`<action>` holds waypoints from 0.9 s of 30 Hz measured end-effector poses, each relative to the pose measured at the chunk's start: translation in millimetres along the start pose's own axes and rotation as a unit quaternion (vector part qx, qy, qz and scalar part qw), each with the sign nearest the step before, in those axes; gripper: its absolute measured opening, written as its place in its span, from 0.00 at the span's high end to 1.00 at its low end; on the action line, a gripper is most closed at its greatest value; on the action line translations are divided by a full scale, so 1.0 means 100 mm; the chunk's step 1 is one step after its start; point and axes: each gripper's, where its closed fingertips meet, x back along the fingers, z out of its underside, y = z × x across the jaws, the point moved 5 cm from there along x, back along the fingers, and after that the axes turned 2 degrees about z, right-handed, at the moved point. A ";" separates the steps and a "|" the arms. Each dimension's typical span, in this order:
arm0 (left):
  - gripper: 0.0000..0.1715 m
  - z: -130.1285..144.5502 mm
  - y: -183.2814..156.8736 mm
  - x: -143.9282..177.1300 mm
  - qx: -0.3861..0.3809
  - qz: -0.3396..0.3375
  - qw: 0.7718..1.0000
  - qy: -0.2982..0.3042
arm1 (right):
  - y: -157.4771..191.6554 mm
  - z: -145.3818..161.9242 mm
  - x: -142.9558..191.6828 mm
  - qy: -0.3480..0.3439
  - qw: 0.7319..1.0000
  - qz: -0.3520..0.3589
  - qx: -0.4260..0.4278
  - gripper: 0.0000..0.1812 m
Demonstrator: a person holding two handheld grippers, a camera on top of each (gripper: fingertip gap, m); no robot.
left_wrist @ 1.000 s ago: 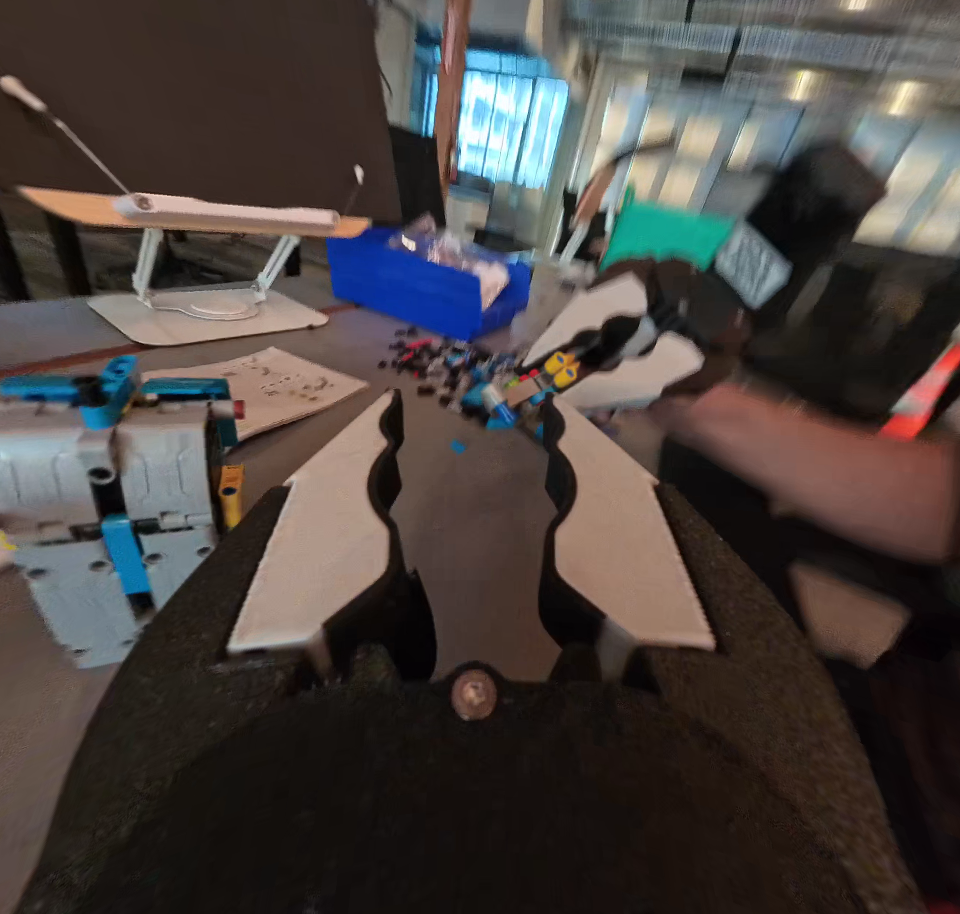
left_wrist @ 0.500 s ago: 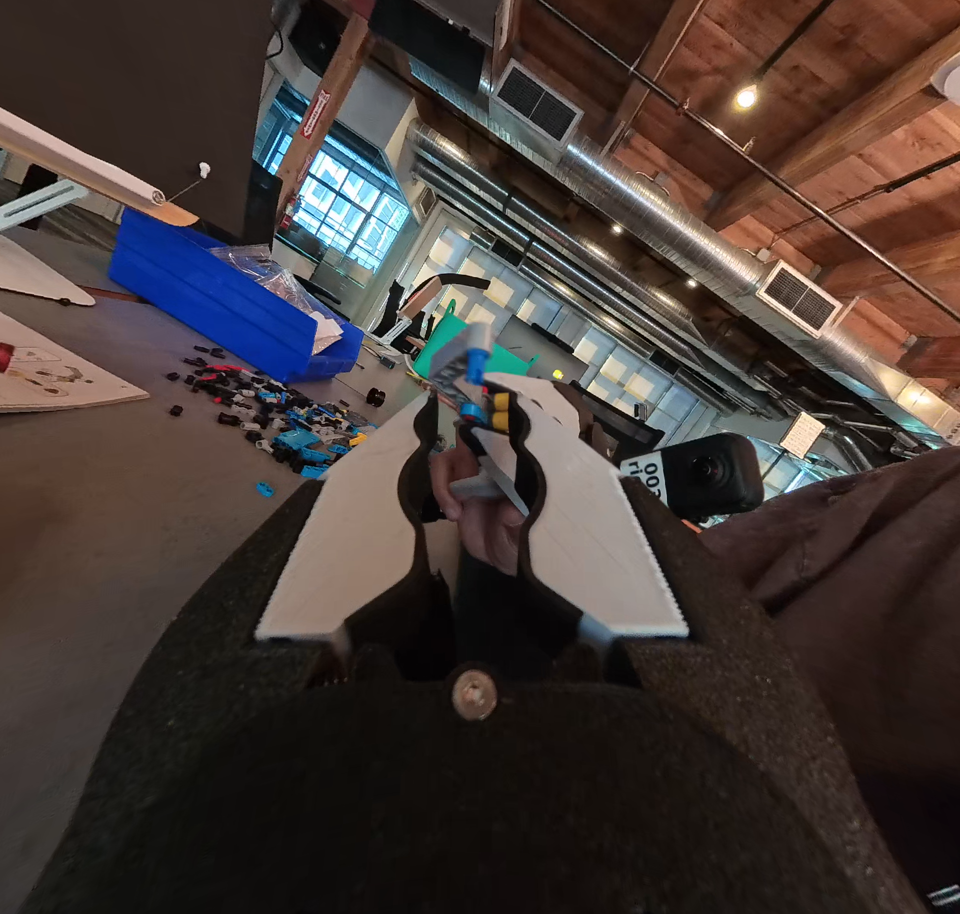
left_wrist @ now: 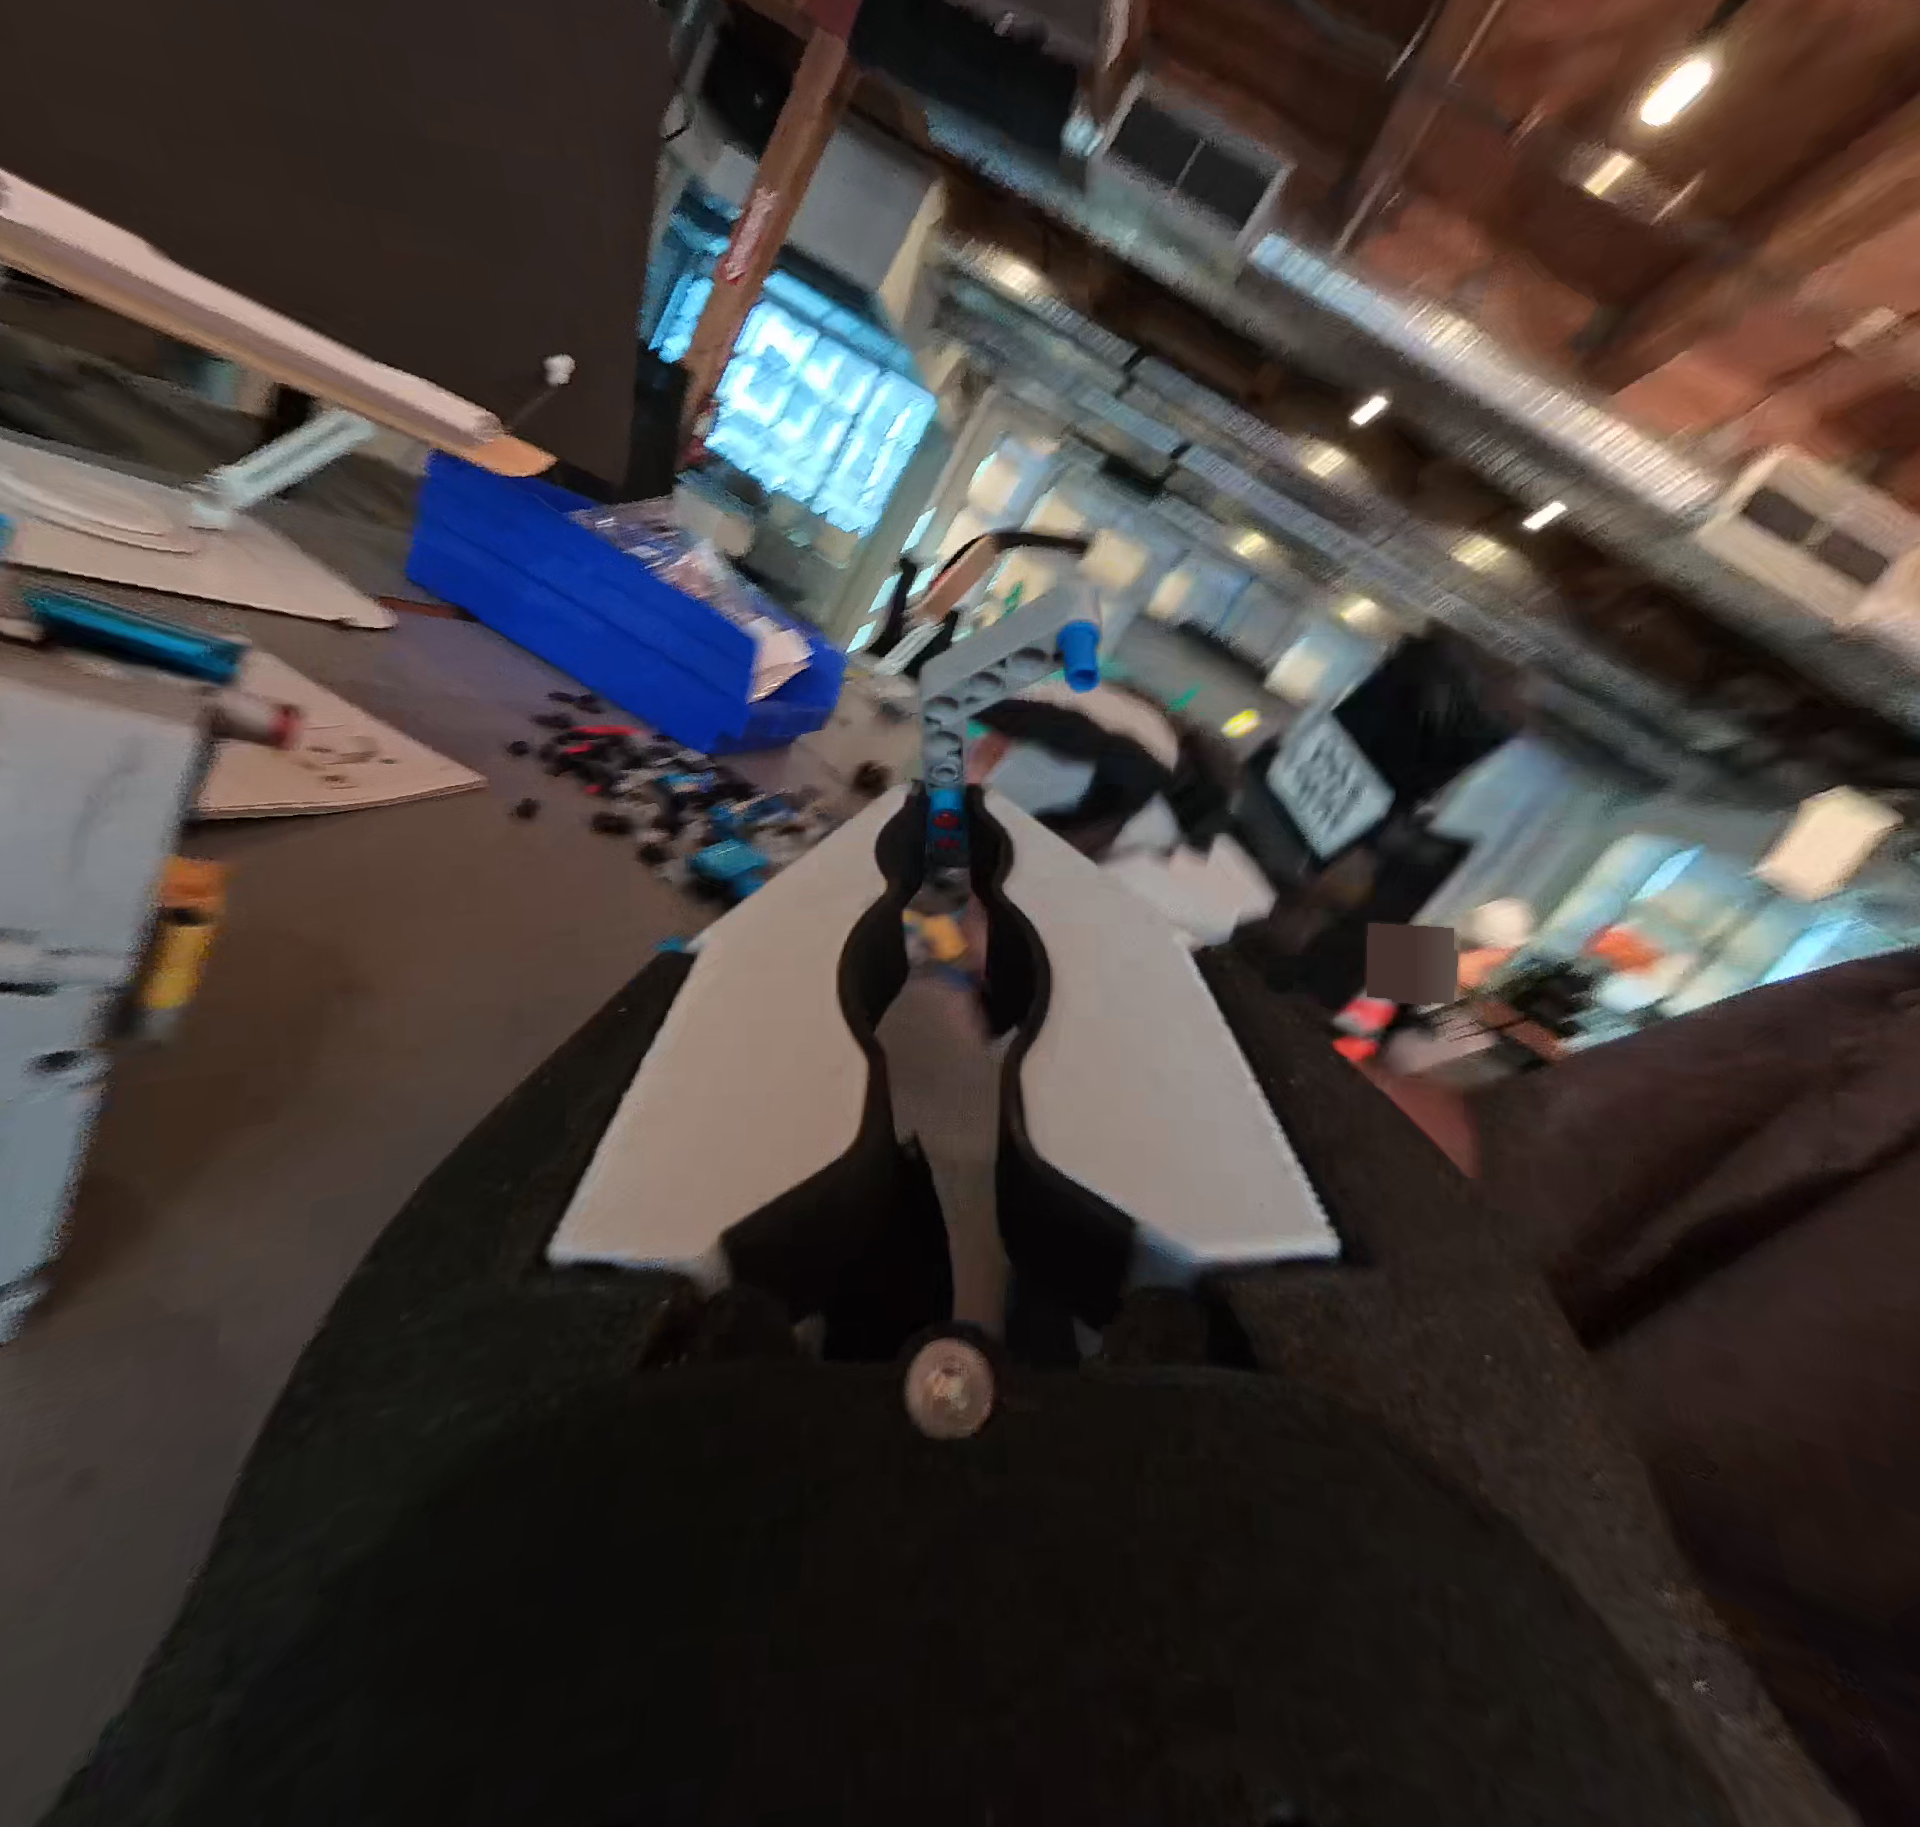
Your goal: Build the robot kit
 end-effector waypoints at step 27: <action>0.96 0.20 0.07 -0.08 -0.095 -0.062 0.989 0.094 | -0.79 1.72 0.39 0.433 0.859 0.020 -0.274 0.93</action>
